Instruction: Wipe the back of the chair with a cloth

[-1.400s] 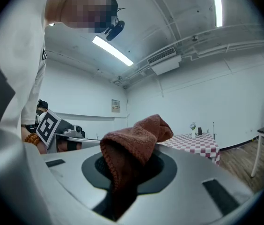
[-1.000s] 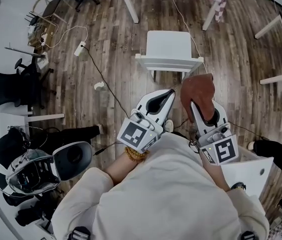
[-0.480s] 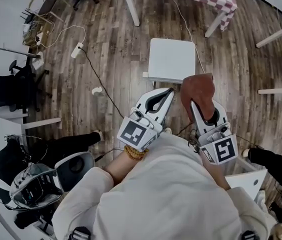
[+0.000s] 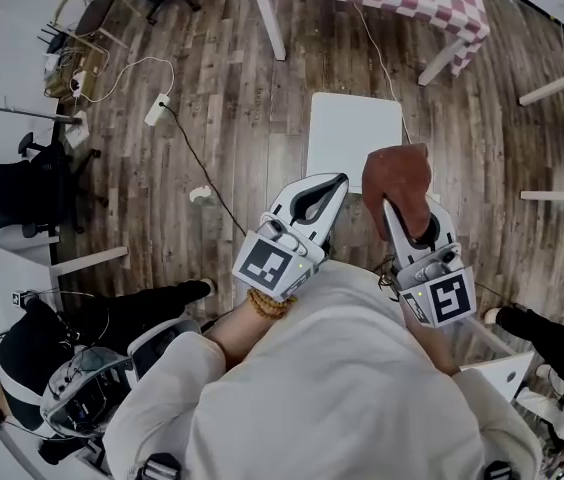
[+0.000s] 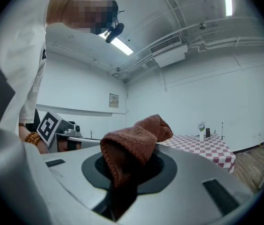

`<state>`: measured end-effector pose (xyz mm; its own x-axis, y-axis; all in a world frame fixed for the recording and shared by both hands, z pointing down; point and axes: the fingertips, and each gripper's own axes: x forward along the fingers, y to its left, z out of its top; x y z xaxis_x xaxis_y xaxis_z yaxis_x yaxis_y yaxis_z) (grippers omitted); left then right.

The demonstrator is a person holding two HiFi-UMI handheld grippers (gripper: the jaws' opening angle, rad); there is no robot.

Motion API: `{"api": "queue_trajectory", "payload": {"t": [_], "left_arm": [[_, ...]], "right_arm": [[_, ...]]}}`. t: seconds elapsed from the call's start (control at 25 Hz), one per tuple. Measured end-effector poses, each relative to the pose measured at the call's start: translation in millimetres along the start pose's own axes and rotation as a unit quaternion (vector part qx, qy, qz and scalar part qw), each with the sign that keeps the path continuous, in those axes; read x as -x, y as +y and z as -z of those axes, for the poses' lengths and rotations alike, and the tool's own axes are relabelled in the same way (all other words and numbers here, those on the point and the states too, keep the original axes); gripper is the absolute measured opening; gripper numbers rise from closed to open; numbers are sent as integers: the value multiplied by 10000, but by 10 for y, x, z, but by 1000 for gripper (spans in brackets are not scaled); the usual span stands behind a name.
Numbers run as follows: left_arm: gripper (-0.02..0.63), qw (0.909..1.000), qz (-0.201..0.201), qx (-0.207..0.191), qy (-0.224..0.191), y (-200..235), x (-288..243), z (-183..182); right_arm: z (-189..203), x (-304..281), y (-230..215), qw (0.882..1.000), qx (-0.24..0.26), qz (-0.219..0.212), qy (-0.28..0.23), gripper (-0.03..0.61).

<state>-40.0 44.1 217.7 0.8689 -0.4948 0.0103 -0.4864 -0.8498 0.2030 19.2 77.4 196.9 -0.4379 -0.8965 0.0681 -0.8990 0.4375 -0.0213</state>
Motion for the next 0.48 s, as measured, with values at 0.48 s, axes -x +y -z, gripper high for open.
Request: {"api": "queue_trajectory", "payload": {"t": [0.48], "left_arm": [[31,9996,140,71,239,341,-330,13]], "right_arm": [[68,-305,-306,9996,-143,138,201,80]]}}
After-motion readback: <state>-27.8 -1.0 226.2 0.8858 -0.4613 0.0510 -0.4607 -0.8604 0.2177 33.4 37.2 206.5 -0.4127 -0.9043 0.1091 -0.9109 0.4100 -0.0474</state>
